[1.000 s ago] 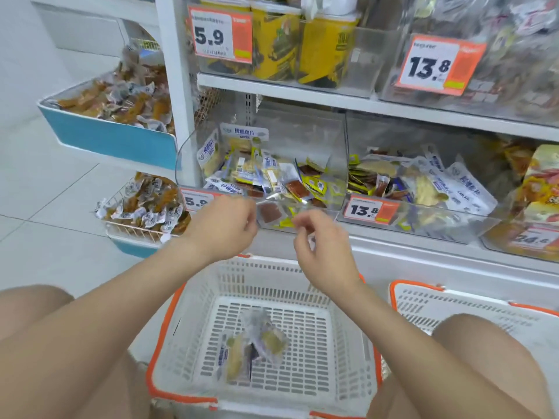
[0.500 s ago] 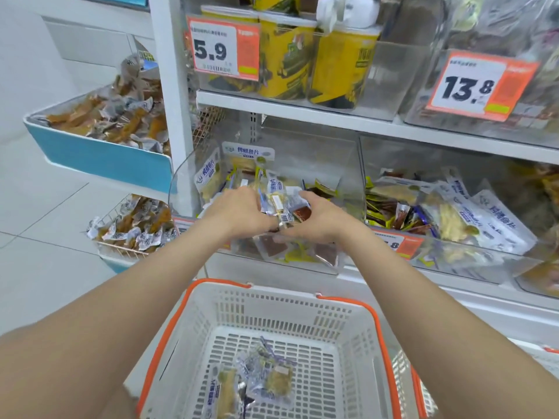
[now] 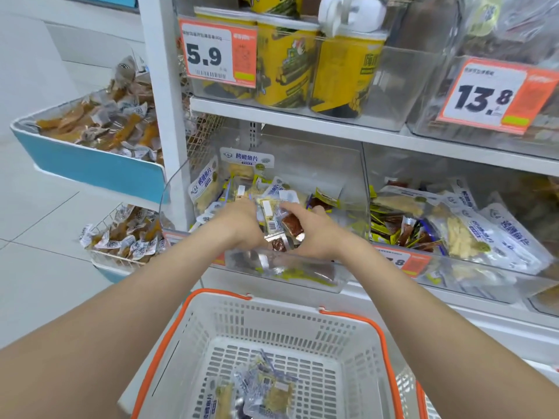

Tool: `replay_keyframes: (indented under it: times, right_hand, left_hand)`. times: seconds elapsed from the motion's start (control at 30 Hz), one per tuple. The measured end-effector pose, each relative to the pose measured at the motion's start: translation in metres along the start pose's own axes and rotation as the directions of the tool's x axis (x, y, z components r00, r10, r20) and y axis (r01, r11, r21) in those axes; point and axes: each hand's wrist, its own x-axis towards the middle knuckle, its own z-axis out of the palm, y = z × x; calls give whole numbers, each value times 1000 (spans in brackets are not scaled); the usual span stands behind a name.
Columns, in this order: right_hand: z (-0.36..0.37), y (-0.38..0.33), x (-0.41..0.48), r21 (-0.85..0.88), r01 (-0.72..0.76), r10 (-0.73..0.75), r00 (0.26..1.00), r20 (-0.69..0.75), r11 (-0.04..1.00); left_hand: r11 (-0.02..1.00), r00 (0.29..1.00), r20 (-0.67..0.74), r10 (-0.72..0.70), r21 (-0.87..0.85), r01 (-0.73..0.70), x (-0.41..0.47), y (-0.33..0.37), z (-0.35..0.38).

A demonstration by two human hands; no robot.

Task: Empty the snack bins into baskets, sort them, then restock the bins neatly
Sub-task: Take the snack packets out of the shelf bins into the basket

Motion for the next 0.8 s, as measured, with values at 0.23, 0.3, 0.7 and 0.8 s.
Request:
replay_keyframes:
  times: [0.23,0.3,0.7,0.8]
  right_hand:
    - [4,-8,12,-170,32,-30,999,14,985]
    - [3,-8,14,-192,65,-78,995,-61,979]
    - [-31,-32,-38,48,169,-100,763,-639,984]
    - [-44,-48,-79,218,311,-64,694,-717,925]
  left_hand:
    - [988,999,17,36,-153,-33,-7,1,-7]
    - [964,998,-32,49,-258,-56,-8,-3,-10]
    - [608,884,-357,302,-642,-467,-58,5,-17]
    - [671,695,-655,296,-375,-639,-77,10,-18]
